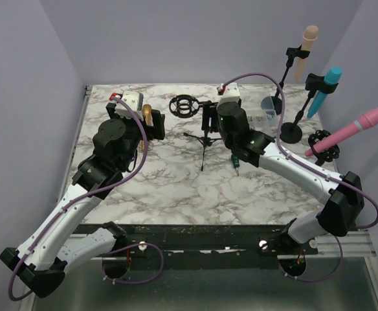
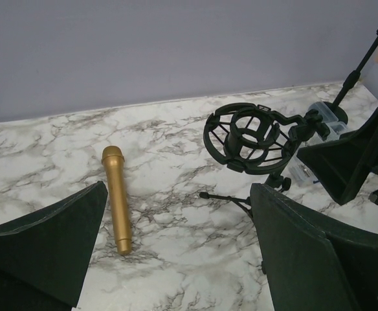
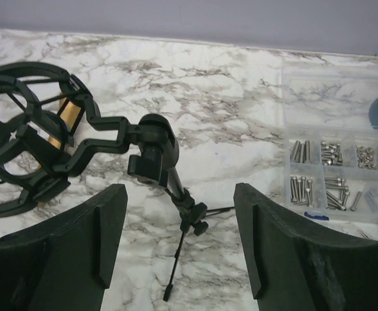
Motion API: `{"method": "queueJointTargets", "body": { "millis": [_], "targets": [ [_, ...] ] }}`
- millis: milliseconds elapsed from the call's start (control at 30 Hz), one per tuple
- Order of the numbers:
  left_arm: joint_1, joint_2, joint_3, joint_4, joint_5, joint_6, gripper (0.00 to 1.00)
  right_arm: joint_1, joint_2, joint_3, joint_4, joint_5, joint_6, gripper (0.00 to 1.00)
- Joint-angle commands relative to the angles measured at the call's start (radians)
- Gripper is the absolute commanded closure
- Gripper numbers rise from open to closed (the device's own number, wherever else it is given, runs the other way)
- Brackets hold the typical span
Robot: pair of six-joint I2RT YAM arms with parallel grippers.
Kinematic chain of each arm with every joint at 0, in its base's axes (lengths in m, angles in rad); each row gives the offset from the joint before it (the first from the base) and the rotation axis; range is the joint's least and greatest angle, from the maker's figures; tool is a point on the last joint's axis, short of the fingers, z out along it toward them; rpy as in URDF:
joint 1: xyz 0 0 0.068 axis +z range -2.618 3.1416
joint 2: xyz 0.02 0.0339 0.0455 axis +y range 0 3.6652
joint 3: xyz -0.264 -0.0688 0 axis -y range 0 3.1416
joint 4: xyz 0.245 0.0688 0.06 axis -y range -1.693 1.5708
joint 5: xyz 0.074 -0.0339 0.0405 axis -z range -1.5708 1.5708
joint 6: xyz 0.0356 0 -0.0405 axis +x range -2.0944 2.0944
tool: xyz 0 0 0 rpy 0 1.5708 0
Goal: Remove the microphone from the stand
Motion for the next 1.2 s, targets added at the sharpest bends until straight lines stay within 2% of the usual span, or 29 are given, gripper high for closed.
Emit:
{"method": "queueJointTargets", "body": {
  "millis": [0,100,233,400,500,667,767,967,1100,1167],
  "targets": [
    [0.006,-0.011,-0.01,0.026,-0.001,-0.007,0.04,0.006,-0.076,0.025,-0.104,-0.051,0.03,0.21],
    [0.005,-0.004,-0.009,0.024,0.012,-0.014,0.04,0.004,-0.143,0.001,-0.13,-0.075,0.02,0.12],
    [0.005,0.008,-0.002,0.015,0.019,-0.02,0.04,0.005,-0.242,-0.05,-0.145,-0.106,-0.008,0.11],
    [0.005,0.009,0.003,0.01,0.04,-0.031,0.04,0.004,-0.353,-0.187,-0.108,0.01,-0.028,0.04],
    [0.005,0.012,0.001,0.011,0.039,-0.032,0.04,0.004,-0.379,-0.274,-0.105,0.069,0.015,0.0],
    [0.005,0.02,0.004,0.007,0.051,-0.038,0.04,-0.014,-0.348,-0.338,-0.126,0.032,0.114,0.0],
    [0.005,0.025,0.006,0.003,0.049,-0.038,0.04,-0.1,-0.321,-0.34,-0.126,-0.173,0.188,0.0],
    [0.005,0.027,0.012,-0.002,0.051,-0.037,0.04,-0.401,-0.152,-0.284,-0.129,-0.853,0.396,0.0],
    [0.005,0.026,0.017,-0.007,0.049,-0.035,0.04,-0.503,-0.018,-0.3,0.06,-1.261,0.607,0.02],
    [0.005,0.025,0.019,-0.01,0.055,-0.037,0.04,-0.509,0.041,-0.306,0.203,-1.353,0.694,0.03]
  ]
}}
